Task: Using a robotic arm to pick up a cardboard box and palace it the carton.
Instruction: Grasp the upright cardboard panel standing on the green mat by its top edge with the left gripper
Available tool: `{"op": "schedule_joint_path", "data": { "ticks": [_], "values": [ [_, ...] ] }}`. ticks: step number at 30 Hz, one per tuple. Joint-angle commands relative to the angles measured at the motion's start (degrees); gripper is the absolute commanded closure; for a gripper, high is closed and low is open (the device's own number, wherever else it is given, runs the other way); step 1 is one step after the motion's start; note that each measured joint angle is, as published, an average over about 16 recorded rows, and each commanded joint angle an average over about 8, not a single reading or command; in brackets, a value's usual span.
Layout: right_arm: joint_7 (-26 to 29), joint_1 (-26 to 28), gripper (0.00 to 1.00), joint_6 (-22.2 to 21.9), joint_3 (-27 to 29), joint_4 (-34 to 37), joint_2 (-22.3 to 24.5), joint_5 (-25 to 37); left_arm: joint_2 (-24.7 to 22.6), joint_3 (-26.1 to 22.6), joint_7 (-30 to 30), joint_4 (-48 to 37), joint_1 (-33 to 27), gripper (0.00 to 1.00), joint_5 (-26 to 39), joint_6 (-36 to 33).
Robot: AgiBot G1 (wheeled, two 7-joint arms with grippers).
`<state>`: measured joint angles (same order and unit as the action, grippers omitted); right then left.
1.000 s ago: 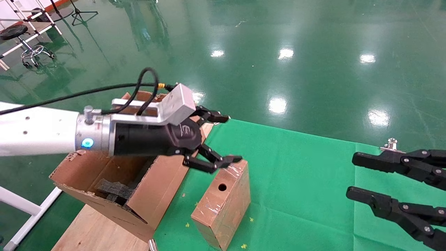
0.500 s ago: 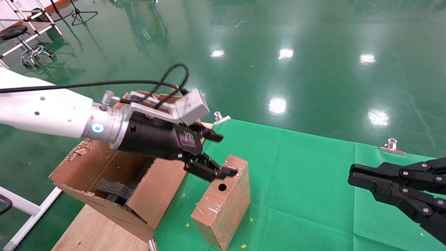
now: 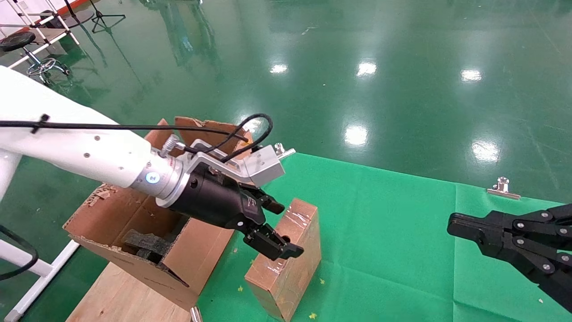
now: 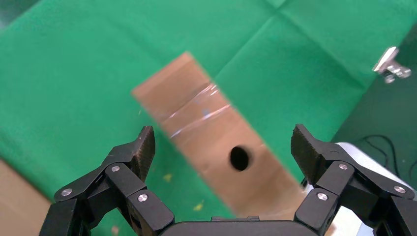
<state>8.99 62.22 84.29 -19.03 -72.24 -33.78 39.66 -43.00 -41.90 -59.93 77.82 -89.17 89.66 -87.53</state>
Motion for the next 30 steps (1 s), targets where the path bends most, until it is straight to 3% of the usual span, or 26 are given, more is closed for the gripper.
{"op": "schedule_joint_path", "data": {
  "ticks": [1,14,17,19,22,26,27,30],
  "values": [
    [0.0,0.0,1.00,0.0,0.0,0.0,0.0,0.0,-0.4,-1.0,-1.4,0.0,-0.4,0.00,1.3,0.0],
    [0.0,0.0,0.99,0.0,0.0,0.0,0.0,0.0,-3.8,-6.9,-5.8,0.1,-3.1,0.00,2.7,-0.8],
    [0.0,0.0,0.61,0.0,0.0,0.0,0.0,0.0,-4.2,-8.1,-5.5,0.1,-3.8,0.00,3.1,-0.9],
    [0.0,0.0,0.36,0.0,0.0,0.0,0.0,0.0,-4.4,-8.5,-5.3,0.1,-4.1,0.12,3.3,-0.9],
    [0.0,0.0,0.00,0.0,0.0,0.0,0.0,0.0,-4.5,-9.0,-5.0,0.2,-4.4,0.49,3.6,-1.0],
    [0.0,0.0,0.00,0.0,0.0,0.0,0.0,0.0,-4.4,-8.8,-5.2,0.2,-4.3,0.95,3.5,-1.0],
    [0.0,0.0,0.00,0.0,0.0,0.0,0.0,0.0,-4.4,-8.7,-5.2,0.2,-4.3,1.00,3.5,-1.0],
    [0.0,0.0,0.00,0.0,0.0,0.0,0.0,0.0,-4.4,-8.5,-5.3,0.2,-4.2,1.00,3.4,-1.0]
  ]
}}
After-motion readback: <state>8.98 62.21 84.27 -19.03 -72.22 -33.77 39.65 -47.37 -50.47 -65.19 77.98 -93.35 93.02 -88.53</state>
